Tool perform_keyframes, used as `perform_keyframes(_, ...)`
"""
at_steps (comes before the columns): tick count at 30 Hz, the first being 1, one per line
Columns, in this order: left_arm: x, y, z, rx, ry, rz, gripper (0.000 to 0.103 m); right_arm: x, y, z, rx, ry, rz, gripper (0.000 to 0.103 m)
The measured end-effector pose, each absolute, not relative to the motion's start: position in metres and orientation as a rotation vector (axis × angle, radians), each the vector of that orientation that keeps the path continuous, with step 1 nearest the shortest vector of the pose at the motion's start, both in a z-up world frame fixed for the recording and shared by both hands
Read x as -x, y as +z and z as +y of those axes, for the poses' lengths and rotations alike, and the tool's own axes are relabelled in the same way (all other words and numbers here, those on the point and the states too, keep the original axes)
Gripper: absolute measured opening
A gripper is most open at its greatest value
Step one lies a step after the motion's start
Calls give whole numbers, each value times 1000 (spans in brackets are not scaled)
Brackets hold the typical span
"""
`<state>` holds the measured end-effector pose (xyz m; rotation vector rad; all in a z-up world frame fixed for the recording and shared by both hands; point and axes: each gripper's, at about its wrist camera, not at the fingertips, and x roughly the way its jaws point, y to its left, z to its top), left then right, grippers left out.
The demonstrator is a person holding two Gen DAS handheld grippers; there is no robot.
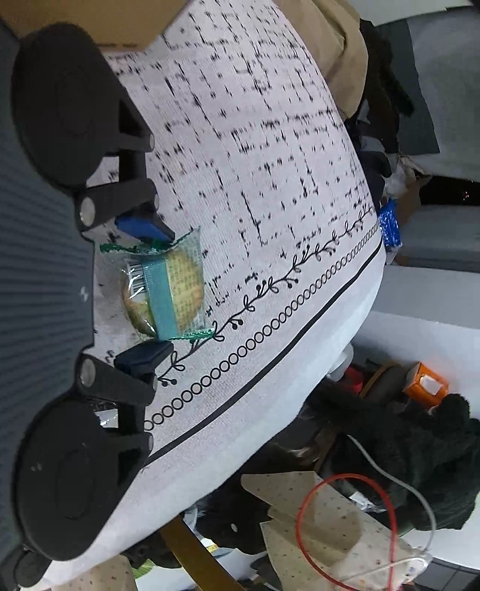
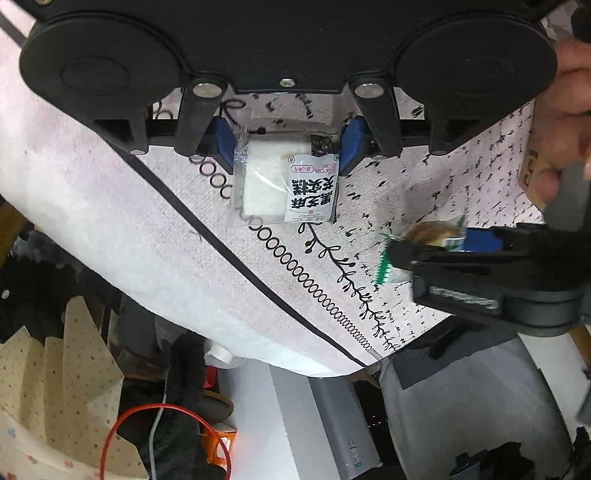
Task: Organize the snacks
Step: 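Grasp the round biscuit packet with the left gripper while the right grasps the white sesame cake, then carry the round biscuit packet and the sesame cake packet over the cardboard box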
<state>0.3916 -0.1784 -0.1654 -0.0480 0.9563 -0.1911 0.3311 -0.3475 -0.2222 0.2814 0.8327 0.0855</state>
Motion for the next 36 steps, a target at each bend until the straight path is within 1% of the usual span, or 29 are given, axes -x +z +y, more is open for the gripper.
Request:
perform_keyframes(13,-342,-111,-139,129,-167,878,57,-294,-174,-335,-319,60,770,54)
perform_keyframes(24,-295,-89,-106,208,-130,865,57,-263,-129,-322,-311,51,717,54)
perform_keyframes(36,-266,-65,-67,265,-99,806,57,-244,-99,-292,-301,70,699,54)
